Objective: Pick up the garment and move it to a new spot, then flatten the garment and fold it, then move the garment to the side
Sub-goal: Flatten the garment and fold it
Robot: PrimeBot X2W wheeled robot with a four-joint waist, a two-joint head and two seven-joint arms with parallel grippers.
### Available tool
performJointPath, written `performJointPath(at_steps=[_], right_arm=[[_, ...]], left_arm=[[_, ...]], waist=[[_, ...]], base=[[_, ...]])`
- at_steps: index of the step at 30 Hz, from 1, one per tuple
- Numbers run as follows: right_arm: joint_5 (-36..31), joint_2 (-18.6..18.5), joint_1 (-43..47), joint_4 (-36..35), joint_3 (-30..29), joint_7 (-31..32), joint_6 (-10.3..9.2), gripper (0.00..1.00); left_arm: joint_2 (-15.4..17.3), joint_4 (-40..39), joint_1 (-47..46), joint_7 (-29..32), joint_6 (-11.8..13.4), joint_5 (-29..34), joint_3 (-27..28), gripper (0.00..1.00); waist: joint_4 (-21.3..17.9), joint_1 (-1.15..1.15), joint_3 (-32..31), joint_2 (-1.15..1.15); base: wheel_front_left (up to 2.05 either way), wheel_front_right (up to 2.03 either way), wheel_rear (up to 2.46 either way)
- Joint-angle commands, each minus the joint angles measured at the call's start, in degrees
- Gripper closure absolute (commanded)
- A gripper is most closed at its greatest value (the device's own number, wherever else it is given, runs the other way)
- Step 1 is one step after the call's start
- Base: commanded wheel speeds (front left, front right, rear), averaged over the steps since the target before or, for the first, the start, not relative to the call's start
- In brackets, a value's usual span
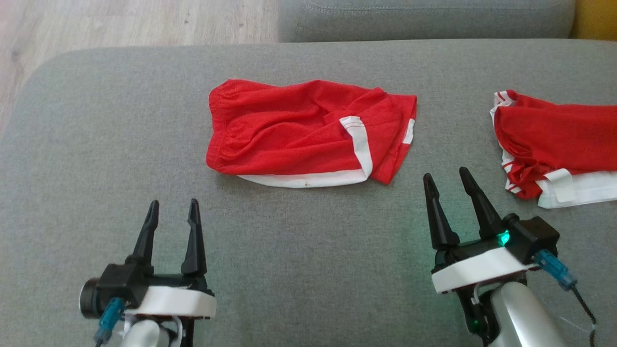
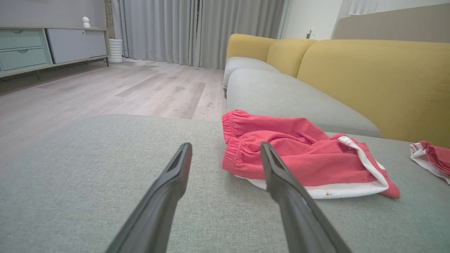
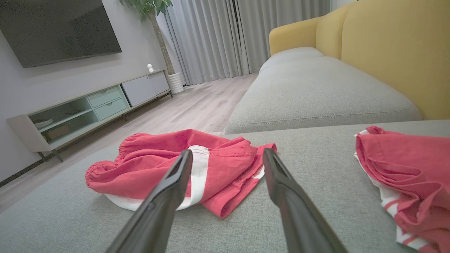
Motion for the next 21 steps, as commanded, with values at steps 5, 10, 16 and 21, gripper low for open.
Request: performJointPath(at_steps=[5,10,16,21], right_arm=[[-0.7,-0.02,-1.96,-1.75,1.17,-0.62,-0.05,0.0],[-2.59,-0.02,-5.02,-0.59,1.56,-0.45,-0.05,0.0],[-5.11,-0.02,-11.86,4.24,2.41,4.14,-0.05,0.0],[-5.64,-0.02,-17.83,10.75,2.84,7.84,-0.05,0.0]], left_arm=[[-0.8,-1.61,-2.87,-0.61,-1.32,2.14,3.27,0.0],[-2.32,-1.3,-4.22,-0.62,-2.6,3.42,3.44,0.0],[-3.68,-0.08,-5.92,-0.62,-4.06,4.18,3.49,0.0],[-4.49,0.83,-6.95,-0.62,-4.79,4.54,3.41,0.0]], waist=[[0.42,0.01,1.05,0.0],[1.59,0.01,2.53,0.0],[4.07,0.01,4.61,0.0],[6.25,0.01,6.08,0.0]], base=[[0.0,0.0,0.0],[0.0,0.0,0.0],[0.0,0.0,0.0],[0.0,0.0,0.0]])
